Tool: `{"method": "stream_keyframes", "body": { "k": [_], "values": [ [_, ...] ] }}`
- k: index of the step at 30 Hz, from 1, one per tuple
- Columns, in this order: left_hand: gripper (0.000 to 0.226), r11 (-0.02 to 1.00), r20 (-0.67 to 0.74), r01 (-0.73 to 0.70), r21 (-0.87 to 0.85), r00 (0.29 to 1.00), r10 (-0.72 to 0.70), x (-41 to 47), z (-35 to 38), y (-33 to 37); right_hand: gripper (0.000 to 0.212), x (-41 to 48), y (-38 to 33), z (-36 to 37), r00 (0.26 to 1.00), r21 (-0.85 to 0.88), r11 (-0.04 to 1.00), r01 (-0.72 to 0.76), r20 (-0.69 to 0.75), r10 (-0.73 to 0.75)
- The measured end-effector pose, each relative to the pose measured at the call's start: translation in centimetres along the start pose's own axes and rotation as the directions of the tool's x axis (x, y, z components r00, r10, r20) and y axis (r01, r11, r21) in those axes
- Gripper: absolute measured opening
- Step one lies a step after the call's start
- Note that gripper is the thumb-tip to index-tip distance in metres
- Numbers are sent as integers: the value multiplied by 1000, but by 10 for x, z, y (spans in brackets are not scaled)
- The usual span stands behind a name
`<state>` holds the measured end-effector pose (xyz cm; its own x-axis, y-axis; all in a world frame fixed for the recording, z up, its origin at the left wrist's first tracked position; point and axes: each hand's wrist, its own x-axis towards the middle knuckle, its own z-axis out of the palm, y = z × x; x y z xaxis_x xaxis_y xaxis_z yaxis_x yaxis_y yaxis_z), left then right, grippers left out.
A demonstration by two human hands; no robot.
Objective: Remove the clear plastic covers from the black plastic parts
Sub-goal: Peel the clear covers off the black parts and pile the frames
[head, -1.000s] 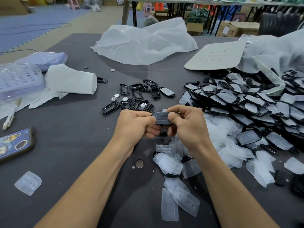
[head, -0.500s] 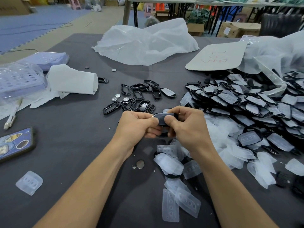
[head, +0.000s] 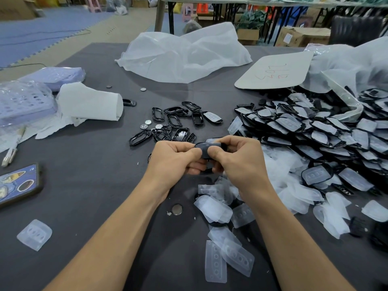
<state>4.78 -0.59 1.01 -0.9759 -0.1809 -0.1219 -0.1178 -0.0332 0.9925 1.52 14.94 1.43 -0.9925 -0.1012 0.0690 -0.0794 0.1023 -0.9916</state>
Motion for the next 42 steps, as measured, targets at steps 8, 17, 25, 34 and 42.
{"method": "stream_keyframes", "body": {
  "k": [8, 17, 25, 34, 42],
  "values": [
    [27, 995, -38, -29, 92, 999, 33, 0, 1, -1, 14, -1, 2, 3, 1000, -107, 994, 4, 23, -1],
    [24, 958, -48, -176, 228, 980, 192, 0, 2, -5, 17, -2, 0, 6, 994, 19, 996, -87, 73, 85],
    [25, 945, -141, -242, 221, 950, 277, 3, 2, -6, 23, -1, -8, 3, 967, 213, 950, -229, 158, 198],
    [30, 941, -150, -288, 175, 937, 315, 2, 6, -4, 32, -2, -6, 3, 995, 35, 999, 4, 100, -7],
    [34, 941, -157, -316, 125, 930, 333, 1, 4, -2, 25, -4, -10, -2, 981, 186, 977, -107, 180, 74]
  ]
}}
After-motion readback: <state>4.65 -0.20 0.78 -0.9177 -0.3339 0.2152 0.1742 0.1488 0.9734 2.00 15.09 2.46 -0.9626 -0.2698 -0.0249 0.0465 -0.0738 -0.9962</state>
